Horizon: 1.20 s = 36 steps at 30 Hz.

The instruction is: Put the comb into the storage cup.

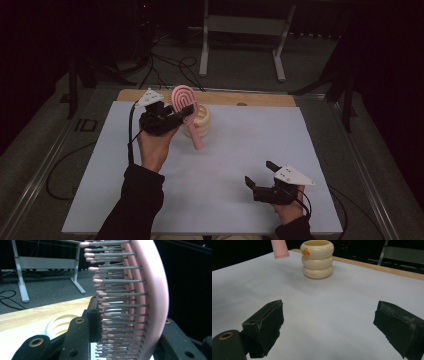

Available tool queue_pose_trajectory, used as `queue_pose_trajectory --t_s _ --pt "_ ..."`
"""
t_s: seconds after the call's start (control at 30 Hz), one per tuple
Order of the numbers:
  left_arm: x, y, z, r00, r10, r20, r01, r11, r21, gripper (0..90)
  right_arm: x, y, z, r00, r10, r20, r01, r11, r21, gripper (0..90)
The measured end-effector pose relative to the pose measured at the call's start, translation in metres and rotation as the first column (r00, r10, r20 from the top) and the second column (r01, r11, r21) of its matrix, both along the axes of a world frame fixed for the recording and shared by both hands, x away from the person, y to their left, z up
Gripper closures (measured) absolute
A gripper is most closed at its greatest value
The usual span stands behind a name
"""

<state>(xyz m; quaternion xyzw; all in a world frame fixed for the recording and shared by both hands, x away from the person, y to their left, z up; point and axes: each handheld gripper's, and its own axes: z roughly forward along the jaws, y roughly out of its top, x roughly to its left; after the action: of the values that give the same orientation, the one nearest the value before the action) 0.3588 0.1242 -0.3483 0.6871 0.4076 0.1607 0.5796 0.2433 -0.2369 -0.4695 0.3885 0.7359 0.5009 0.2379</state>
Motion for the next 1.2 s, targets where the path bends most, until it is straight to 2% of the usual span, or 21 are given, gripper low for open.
queue_pose_trajectory --t_s 0.43,0.87,1.0,1.2 --pt "0.008 0.004 0.002 0.9996 0.020 0.018 -0.020 0.9997 -0.012 64.7 -0.002 -0.005 -0.006 0.9999 -0.012 -0.011 0.012 0.9999 0.007 8.6" --pt "0.017 0.009 0.007 0.9987 0.031 0.040 -0.032 0.9991 0.027 64.7 -0.002 -0.004 -0.008 0.9998 -0.003 -0.021 0.002 1.0000 -0.004 8.6" --pt "0.019 0.008 0.012 0.9983 0.024 0.053 -0.027 0.9983 0.052 64.7 -0.001 -0.005 -0.010 0.9996 -0.006 -0.029 0.006 0.9999 -0.009 8.9" --pt "0.021 0.006 0.016 0.9977 0.017 0.066 -0.021 0.9975 0.067 64.7 -0.001 -0.005 -0.010 0.9995 -0.007 -0.030 0.006 0.9999 -0.009 8.9"
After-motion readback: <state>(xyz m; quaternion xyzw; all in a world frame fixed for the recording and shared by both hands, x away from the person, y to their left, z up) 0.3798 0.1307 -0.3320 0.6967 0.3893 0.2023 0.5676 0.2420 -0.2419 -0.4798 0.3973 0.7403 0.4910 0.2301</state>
